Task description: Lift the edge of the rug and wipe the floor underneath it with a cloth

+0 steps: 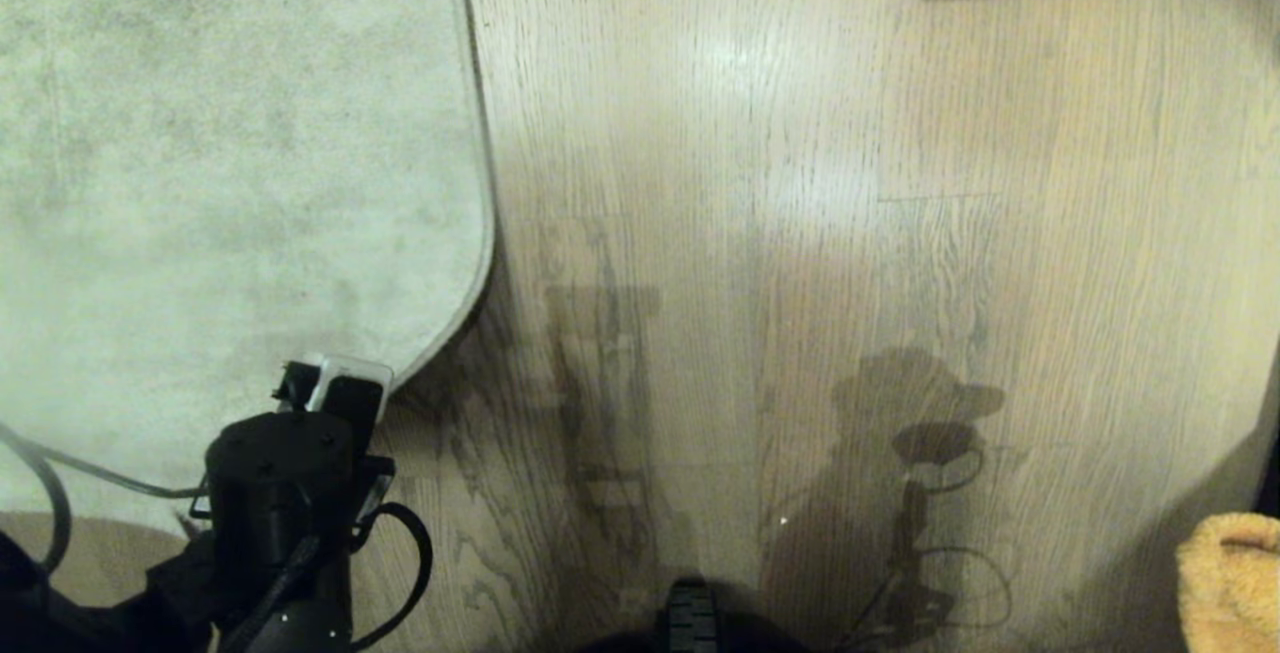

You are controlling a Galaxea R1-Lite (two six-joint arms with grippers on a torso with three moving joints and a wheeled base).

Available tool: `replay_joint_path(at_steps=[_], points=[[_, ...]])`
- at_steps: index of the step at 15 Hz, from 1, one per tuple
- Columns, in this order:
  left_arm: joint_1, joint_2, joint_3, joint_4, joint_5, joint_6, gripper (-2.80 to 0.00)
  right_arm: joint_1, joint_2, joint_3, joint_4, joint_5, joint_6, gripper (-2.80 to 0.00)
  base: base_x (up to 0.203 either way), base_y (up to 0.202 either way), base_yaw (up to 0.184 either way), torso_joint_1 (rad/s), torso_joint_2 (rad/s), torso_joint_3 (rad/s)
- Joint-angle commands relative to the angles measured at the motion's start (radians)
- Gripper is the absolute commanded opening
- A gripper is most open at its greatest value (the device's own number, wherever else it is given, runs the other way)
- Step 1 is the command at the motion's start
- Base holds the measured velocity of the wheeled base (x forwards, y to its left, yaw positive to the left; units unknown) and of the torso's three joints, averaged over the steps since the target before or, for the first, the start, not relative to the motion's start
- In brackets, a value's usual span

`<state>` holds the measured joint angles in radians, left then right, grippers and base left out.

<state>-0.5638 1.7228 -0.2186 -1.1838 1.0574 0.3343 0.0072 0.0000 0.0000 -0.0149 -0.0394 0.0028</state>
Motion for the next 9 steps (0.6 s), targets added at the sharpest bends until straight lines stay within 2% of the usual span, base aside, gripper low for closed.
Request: replay_joint_path(at_steps=[1,4,9], points=[[0.029,-0.044,-0.002,-0.007,0.014,0.002,-2.80,0.000,0.000,0.000,0.000,-0.001,0.000,-2.80,0.000,0.000,0.000,0.000,0.00,0.000],[0.067,-0.131,0.021,-0.003,0.016,0.003,-2.80,0.000,0.001,0.000,0.000,-0.001,0.000,-2.80,0.000,0.000,0.000,0.000,0.00,0.000],[0.065,-0.203,0.041,0.005,0.007,0.001,-2.80,0.000,0.000,0.000,0.000,-0.001,0.000,-2.80,0.000,0.000,0.000,0.000,0.00,0.000]])
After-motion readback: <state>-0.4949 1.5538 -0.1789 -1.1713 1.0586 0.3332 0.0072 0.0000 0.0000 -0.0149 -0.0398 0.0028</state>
